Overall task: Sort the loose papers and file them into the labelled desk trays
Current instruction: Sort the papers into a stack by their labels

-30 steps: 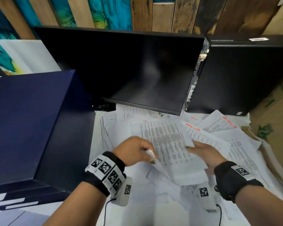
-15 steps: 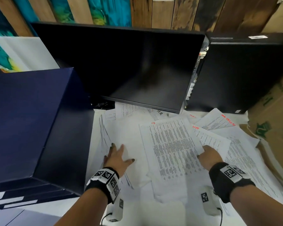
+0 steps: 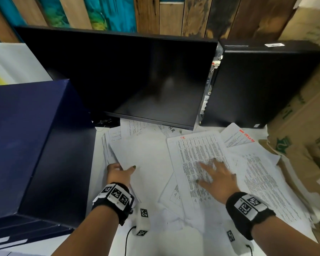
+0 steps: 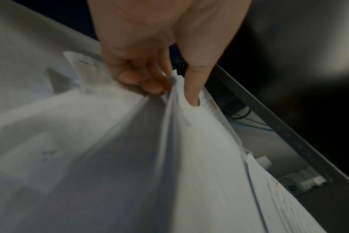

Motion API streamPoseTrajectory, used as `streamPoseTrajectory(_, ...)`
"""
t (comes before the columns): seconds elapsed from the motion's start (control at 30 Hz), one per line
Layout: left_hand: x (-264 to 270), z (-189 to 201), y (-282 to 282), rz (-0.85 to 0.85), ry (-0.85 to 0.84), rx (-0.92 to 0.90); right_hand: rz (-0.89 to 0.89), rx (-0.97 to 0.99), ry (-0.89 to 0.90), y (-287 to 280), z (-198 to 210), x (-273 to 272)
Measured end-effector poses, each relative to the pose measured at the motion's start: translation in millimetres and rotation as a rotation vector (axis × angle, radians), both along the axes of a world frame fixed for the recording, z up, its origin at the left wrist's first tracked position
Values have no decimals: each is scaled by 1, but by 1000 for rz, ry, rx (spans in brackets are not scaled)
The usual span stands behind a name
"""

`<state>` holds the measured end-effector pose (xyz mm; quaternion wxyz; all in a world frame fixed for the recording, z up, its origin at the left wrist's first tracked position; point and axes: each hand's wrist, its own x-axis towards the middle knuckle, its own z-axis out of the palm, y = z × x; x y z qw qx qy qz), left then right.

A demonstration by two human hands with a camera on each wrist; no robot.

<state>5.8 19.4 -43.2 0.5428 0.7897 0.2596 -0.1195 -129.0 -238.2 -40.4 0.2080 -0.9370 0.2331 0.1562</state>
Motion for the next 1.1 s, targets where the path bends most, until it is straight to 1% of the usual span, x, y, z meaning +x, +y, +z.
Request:
streamPoseTrajectory(0.07, -1, 2, -3, -49, -52, -12, 49, -6, 111, 2, -12, -1)
streamPoseTrajectory(0.13, -2, 8, -3, -153, -70, 44, 41, -68, 180, -4, -20, -2)
streamPoseTrajectory(0.23, -2, 18, 3, -252, -136, 121, -23, -93, 188, -16, -19, -3)
streamPoseTrajectory(0.33, -3, 29, 16, -244, -214, 154, -44, -113, 198, -20, -13, 1)
streamPoseTrajectory(0.4, -4, 37, 23, -242, -275, 171, -59, -111, 163, -17, -9, 5)
streamPoseTrajectory(0.47, -5, 47, 27, -265, -366, 209, -55, -24, 61, -8, -6, 13)
streamPoseTrajectory(0.57, -8, 57, 26, -333, -525, 286, -34, 218, -94, 13, 7, 25)
streamPoseTrajectory(0.63, -12, 59, 21, -350, -549, 293, -20, 380, -140, 28, 19, 31)
streamPoseTrajectory(0.7, -17, 60, 18, -317, -510, 253, -16, 526, -133, 41, 25, 35)
streamPoseTrajectory(0.77, -21, 57, 21, -300, -465, 179, 1, 567, -97, 51, 26, 38)
streamPoseTrajectory(0.8, -24, 53, 24, -332, -433, 205, -7, 567, -89, 55, 23, 40)
streamPoseTrajectory(0.83, -26, 48, 28, -390, -384, 300, -30, 577, -83, 58, 20, 41)
streamPoseTrajectory(0.9, -28, 32, 36, -525, -287, 567, -119, 661, -68, 63, 11, 44)
streamPoseTrajectory(0.93, -28, 23, 41, -587, -241, 661, -178, 732, -63, 65, 8, 46)
streamPoseTrajectory(0.97, -28, 15, 44, -655, -181, 712, -234, 803, -66, 68, 4, 48)
streamPoseTrajectory(1.03, -31, 0, 50, -799, -35, 680, -312, 899, -86, 72, 0, 53)
streamPoseTrajectory(1.1, -38, -9, 54, -881, 76, 588, -384, 964, -104, 76, -1, 59)
